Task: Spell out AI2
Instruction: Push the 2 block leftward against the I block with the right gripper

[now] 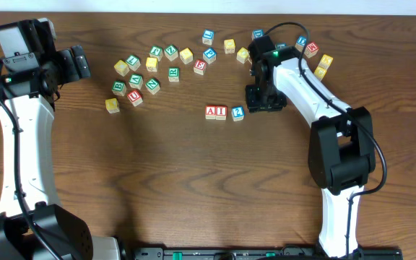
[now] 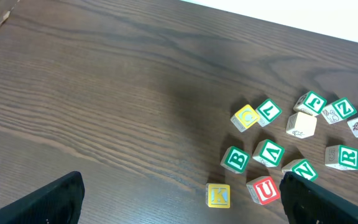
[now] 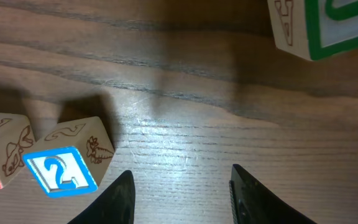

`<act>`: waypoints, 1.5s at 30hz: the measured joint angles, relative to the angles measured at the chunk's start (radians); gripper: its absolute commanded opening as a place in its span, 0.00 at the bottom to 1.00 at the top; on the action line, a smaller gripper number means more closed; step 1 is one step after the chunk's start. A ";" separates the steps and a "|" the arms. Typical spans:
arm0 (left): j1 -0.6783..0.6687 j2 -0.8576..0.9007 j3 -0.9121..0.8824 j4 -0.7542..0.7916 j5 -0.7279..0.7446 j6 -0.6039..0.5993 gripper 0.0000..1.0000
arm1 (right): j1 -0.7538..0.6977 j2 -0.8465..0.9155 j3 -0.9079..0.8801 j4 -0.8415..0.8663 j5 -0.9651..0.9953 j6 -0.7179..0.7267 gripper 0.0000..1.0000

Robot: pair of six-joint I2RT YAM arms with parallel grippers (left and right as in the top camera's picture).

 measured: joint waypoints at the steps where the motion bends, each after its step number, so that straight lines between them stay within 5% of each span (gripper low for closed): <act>1: 0.000 0.000 0.000 0.000 0.000 0.000 0.99 | 0.000 0.000 -0.006 0.004 0.000 0.000 0.44; 45: 0.000 0.000 0.000 0.000 0.000 0.000 0.99 | 0.072 0.001 -0.067 0.103 0.000 0.038 0.41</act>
